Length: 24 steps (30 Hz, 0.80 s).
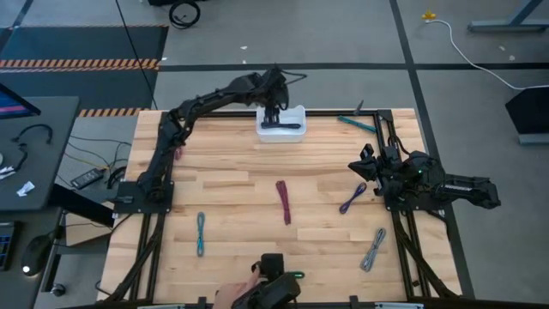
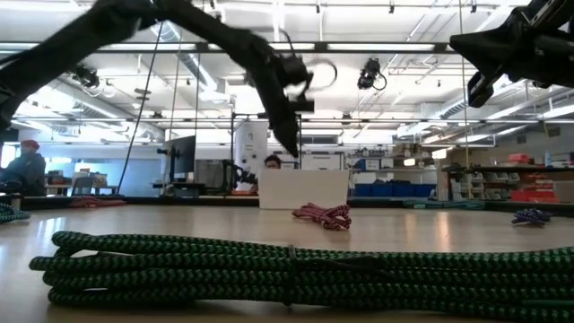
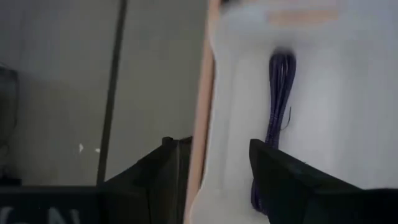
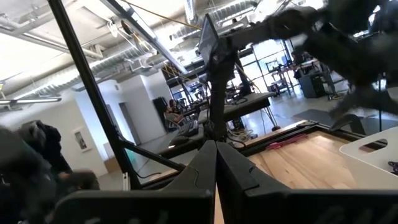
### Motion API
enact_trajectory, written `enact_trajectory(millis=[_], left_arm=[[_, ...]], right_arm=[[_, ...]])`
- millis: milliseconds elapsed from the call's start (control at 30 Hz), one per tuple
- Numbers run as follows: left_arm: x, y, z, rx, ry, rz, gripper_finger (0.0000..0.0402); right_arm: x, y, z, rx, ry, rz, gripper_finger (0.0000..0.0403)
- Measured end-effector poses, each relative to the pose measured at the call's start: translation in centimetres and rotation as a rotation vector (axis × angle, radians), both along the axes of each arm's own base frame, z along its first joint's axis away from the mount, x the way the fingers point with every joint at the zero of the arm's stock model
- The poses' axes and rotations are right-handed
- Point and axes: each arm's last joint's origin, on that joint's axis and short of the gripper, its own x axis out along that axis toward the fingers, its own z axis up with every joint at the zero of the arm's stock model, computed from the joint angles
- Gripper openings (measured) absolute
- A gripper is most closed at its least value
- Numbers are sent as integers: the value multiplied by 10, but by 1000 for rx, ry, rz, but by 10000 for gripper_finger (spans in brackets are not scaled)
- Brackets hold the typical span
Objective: Pick and place USB-C Cables
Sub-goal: Put the right red charger cable into the white bin
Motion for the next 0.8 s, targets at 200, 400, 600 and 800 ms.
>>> enact_trajectory(millis=[200,400,600,800], left_arm=[[-19,-32,69,-15,-171,39,177],[-25,-72,104,-144,-291,-49,152],[-2,-132,99,-245,-265,-201,127],[21,-200,57,-281,-207,-377,111]], right_arm=[[0,0,0,0,0,0,10],[0,0,0,0,0,0,10],[0,0,0,0,0,0,10],[0,0,0,0,0,0,10]])
